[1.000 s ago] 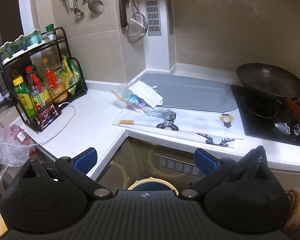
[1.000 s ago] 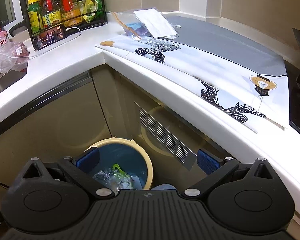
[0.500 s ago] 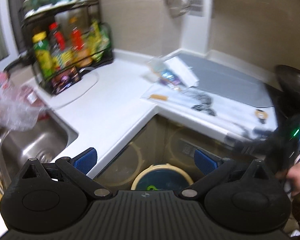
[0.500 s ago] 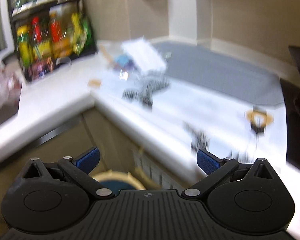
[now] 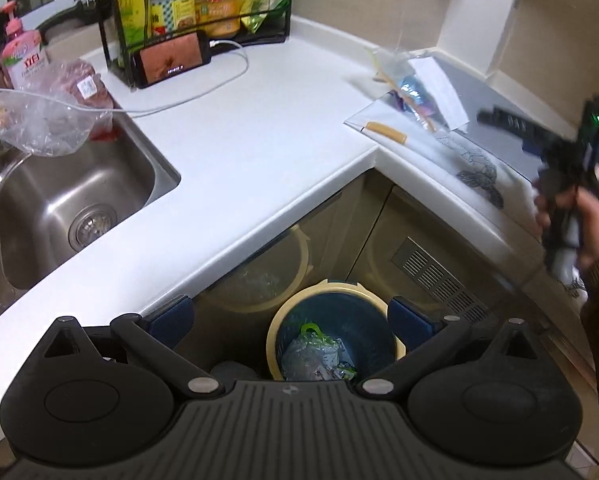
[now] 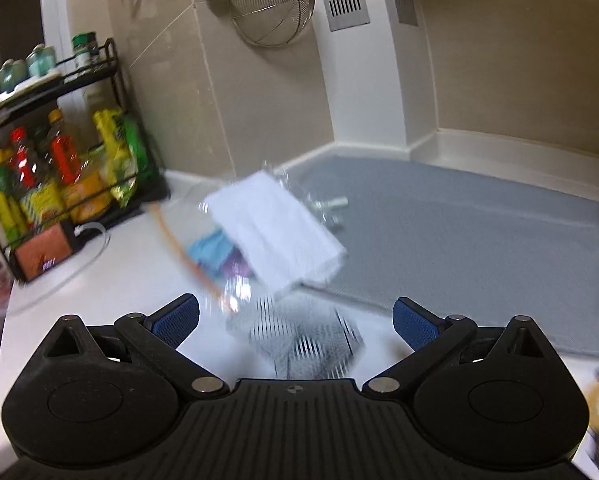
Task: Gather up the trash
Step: 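Move the right gripper over the white paper towel on the mat, then close the right gripper on the white paper towel, then open the right gripper over the towel while the left gripper moves to the clear zip bag, then position the left gripper over the clear zip bag while the right gripper hovers over the towel, then close the left gripper on the zip bag while the right gripper closes on the towel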
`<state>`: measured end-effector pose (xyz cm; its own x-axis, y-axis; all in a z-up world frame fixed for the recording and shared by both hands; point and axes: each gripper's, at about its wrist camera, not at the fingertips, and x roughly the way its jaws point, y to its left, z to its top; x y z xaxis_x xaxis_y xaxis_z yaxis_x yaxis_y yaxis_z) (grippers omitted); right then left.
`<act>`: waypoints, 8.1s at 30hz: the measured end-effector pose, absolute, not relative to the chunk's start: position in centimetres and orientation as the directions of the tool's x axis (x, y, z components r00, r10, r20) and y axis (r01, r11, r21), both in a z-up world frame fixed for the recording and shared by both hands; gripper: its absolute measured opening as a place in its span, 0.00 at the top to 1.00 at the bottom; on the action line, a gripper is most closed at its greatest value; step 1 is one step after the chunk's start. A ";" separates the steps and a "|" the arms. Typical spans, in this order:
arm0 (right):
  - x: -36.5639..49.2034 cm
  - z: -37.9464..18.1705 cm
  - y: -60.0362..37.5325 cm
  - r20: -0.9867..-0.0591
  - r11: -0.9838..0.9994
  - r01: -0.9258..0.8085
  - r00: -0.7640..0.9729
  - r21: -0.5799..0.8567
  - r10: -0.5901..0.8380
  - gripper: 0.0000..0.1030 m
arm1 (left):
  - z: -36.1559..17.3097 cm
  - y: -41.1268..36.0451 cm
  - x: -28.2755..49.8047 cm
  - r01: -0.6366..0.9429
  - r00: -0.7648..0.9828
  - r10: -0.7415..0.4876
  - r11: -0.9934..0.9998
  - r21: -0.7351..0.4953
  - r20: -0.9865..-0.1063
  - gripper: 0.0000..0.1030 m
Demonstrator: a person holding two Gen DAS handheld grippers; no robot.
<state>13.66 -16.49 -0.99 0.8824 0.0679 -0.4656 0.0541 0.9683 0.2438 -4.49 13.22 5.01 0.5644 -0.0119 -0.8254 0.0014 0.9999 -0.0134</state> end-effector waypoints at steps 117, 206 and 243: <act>18.0 -7.0 -30.7 -0.630 0.901 0.430 0.715 0.054 -0.304 0.00 | -2.0 -6.4 32.6 0.159 0.774 -0.056 0.982 0.107 -0.631 0.10; 18.1 -7.2 -31.6 -0.634 0.876 0.481 0.687 0.030 -0.356 0.00 | -7.6 -18.0 30.6 0.364 0.619 -0.203 0.930 0.049 -0.759 0.00; 18.1 -7.1 -31.6 -0.633 0.879 0.476 0.689 0.028 -0.353 0.00 | -8.9 -17.4 29.1 0.368 0.722 -0.255 0.929 0.044 -0.643 0.00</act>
